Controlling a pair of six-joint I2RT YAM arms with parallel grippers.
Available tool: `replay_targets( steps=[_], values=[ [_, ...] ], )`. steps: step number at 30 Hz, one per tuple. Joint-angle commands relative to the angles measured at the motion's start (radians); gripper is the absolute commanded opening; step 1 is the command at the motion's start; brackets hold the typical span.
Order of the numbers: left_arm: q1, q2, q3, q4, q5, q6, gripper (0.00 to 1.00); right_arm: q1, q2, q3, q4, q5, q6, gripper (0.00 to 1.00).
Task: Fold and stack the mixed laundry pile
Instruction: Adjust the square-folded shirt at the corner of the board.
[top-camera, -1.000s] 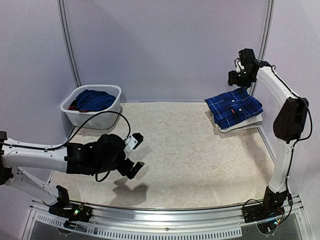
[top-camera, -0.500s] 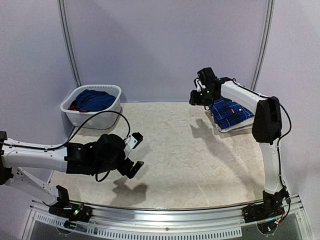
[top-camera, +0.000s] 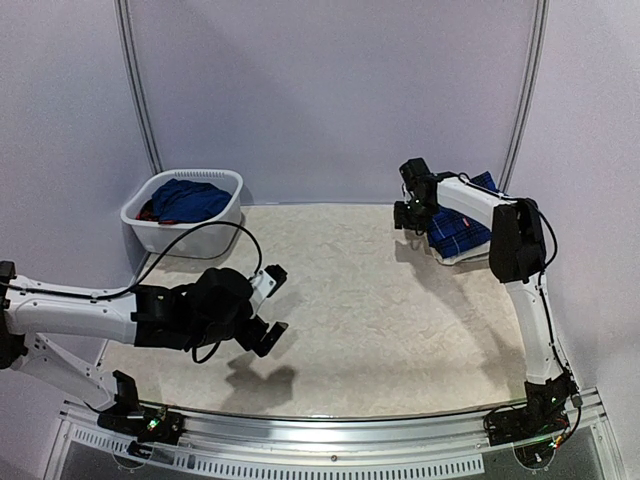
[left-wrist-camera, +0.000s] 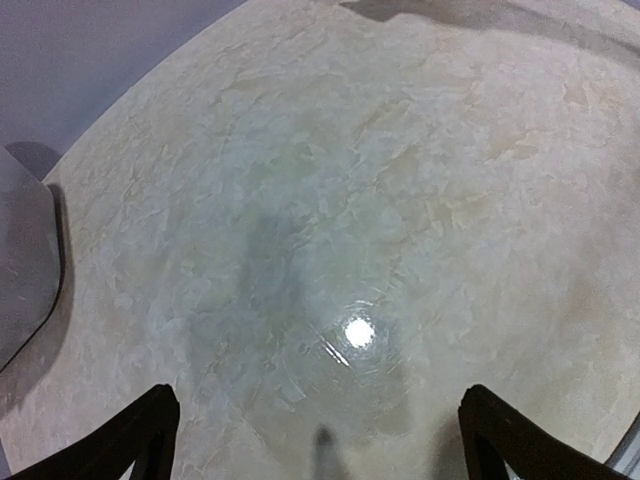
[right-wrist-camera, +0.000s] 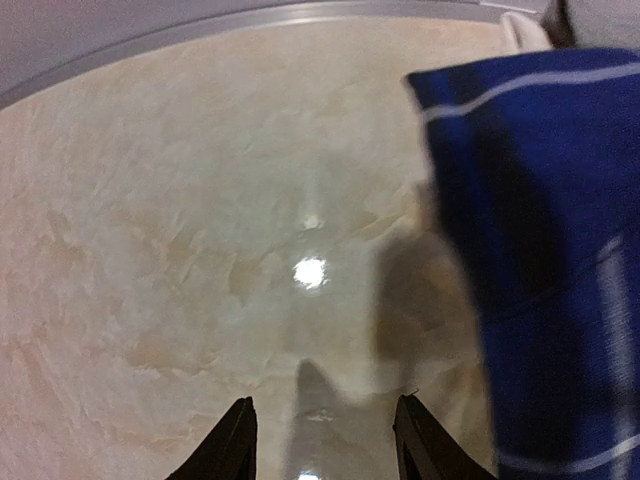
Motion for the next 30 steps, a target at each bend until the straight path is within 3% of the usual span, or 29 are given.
replay_targets(
  steps=[1, 21, 30],
  values=[
    [-0.004, 0.027, 0.034, -0.009, -0.012, 0.01, 1.0, -0.04, 0.018, 0.062, 0.0, 0.057, 0.003, 0.47],
    [-0.004, 0.023, 0.036, -0.034, -0.031, 0.003, 1.0, -0.195, 0.036, 0.169, 0.054, 0.047, 0.026, 0.48],
    [-0.004, 0.016, 0.038, -0.037, -0.037, 0.002, 1.0, -0.145, -0.046, 0.116, 0.102, -0.293, -0.058, 0.52]
  ],
)
